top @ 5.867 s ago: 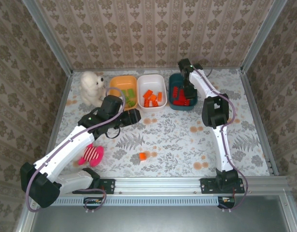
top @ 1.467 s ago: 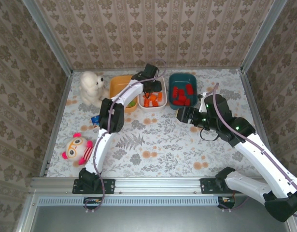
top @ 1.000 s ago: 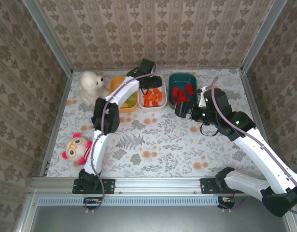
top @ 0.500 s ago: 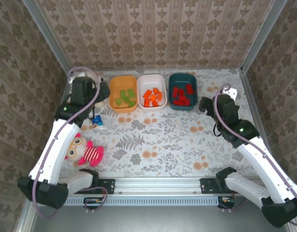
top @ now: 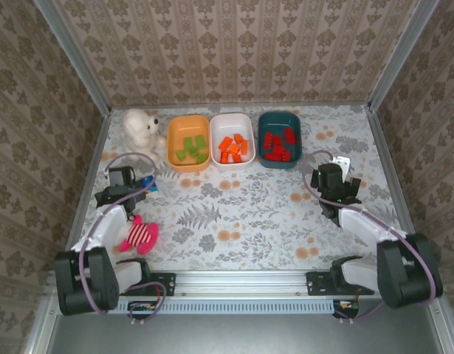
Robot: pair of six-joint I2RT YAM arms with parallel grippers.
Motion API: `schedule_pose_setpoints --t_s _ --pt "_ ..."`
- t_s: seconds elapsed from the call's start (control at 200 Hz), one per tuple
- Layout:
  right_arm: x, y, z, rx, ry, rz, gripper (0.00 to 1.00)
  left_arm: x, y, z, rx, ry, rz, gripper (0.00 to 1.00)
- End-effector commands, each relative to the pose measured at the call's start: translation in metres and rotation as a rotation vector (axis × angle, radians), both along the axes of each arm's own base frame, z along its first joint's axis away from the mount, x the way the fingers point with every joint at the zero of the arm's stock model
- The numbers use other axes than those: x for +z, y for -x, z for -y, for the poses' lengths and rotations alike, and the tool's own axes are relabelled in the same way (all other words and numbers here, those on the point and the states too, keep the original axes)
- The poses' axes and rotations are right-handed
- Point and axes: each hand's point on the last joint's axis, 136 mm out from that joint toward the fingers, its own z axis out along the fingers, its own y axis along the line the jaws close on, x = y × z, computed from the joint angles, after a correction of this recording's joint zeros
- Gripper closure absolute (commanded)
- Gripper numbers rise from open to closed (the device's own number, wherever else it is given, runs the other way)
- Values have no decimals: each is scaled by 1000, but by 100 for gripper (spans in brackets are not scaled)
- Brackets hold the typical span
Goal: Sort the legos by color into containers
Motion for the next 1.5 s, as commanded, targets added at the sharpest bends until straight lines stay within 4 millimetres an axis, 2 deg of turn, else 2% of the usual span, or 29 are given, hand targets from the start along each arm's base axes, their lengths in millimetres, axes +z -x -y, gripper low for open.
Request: schedule_pose_setpoints --t_s 0.0,0.075,0.095,0.155,0.185,0.235,0.285,0.415,0.5,0.565,0.64,0.725,0.81,0.92,0.97,1.105,1.5 --pt "13 -36 -13 108 -7 91 0 14 -40 7 -111 20 221 0" --pt "22 -52 -15 133 -18 160 0 17 -61 8 -144 36 267 0" --pt "17 -56 -14 136 -21 155 0 19 -67 8 -155 42 283 0" --pt "17 -66 -12 144 -18 168 0 26 -83 10 -186 49 335 0" --pt "17 -70 -10 148 -28 181 0 20 -86 13 -207 55 306 0" --pt "7 -69 -6 140 -56 173 0 19 -94 14 -239 50 293 0" --pt "8 -68 -7 150 -63 181 0 18 -97 15 -263 47 284 0" --pt "12 -56 -14 206 -62 275 0 25 -92 20 -291 43 331 0" --pt "16 -48 -14 209 -60 320 0 31 -77 15 -205 70 407 0" --pt "18 -46 -15 218 -60 336 0 38 -70 28 -216 70 450 0" --pt "17 -49 -20 248 -63 325 0 38 -72 46 -286 29 455 0" --pt "10 -53 -24 271 -69 306 0 41 -81 48 -308 19 486 0" --pt "2 -59 -23 276 -78 305 0 31 -91 52 -341 18 477 0" --pt "1 -59 -19 262 -94 296 0 14 -92 77 -434 -35 462 0" --pt "0 -58 -18 257 -94 288 0 19 -92 75 -422 -72 504 0" --pt "1 -59 -19 254 -89 287 0 14 -95 65 -363 -47 455 0" --pt "-1 -62 -25 277 -75 266 0 15 -96 67 -371 -66 447 0"
